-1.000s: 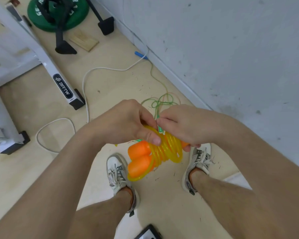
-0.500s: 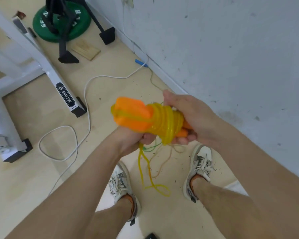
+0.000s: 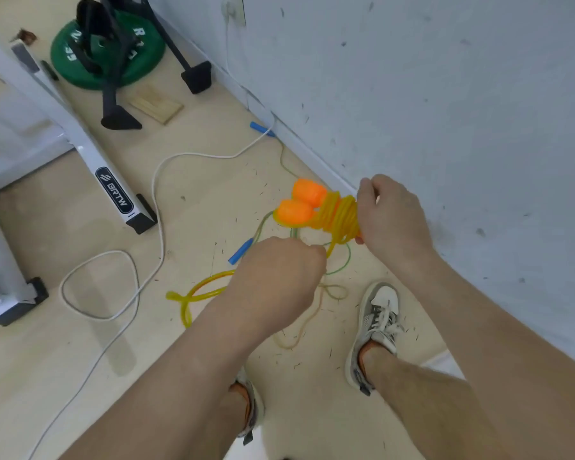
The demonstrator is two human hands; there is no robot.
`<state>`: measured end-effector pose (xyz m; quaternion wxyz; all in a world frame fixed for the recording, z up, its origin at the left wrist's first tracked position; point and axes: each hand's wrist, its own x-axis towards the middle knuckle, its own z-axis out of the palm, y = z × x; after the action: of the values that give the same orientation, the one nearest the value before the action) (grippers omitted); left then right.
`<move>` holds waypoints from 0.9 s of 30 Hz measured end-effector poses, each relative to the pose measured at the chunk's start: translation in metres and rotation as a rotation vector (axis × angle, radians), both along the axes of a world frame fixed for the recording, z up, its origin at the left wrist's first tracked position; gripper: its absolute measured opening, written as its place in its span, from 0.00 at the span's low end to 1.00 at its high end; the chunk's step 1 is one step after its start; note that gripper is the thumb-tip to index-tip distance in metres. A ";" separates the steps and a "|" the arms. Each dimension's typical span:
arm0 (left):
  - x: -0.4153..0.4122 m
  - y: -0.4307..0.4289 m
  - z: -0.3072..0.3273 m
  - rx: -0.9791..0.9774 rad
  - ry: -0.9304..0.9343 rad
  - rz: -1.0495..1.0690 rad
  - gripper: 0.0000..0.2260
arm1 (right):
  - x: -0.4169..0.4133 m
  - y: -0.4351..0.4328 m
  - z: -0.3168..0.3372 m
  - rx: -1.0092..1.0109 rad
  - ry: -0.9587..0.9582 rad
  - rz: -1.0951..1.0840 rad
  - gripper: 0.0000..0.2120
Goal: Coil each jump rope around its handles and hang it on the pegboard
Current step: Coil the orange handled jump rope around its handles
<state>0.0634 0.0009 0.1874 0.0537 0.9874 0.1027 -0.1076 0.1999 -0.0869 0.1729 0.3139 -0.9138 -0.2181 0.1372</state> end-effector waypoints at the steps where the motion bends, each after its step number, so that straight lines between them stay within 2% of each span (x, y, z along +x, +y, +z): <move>1: 0.000 -0.001 0.001 0.023 0.004 -0.027 0.02 | -0.002 -0.001 -0.002 -0.105 -0.047 0.063 0.18; 3: 0.000 0.000 0.005 0.028 -0.015 -0.060 0.06 | -0.006 0.000 -0.001 -0.242 -0.050 0.171 0.17; 6: -0.001 0.015 0.014 -0.045 -0.079 -0.020 0.09 | -0.014 0.003 0.005 -0.295 -0.037 0.338 0.18; 10: -0.009 0.044 0.015 -0.316 -0.145 0.141 0.11 | -0.025 0.007 0.019 -0.345 -0.113 0.611 0.19; 12: -0.014 0.046 0.013 -0.421 -0.179 0.195 0.11 | -0.024 0.009 0.028 -0.350 -0.088 0.693 0.19; 15: -0.017 0.046 0.011 -0.519 -0.216 0.245 0.10 | -0.020 0.009 0.033 -0.362 -0.032 0.743 0.20; 20: -0.016 0.043 0.003 -0.651 -0.189 0.229 0.14 | -0.016 0.004 0.026 -0.369 0.258 0.756 0.20; 23: -0.014 0.041 0.003 -0.782 -0.200 0.283 0.15 | -0.012 0.002 0.025 -0.272 0.358 0.741 0.19; 25: -0.012 0.043 0.006 -0.915 -0.187 0.351 0.13 | -0.010 0.001 0.027 -0.166 0.420 0.722 0.19; 27: -0.013 0.047 0.011 -1.170 -0.153 0.416 0.12 | -0.010 0.000 0.032 -0.081 0.493 0.714 0.21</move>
<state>0.0505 0.0480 0.1981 0.6125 0.7587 0.2129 -0.0621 0.1901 -0.0866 0.2053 0.2536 -0.7324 -0.4335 0.4597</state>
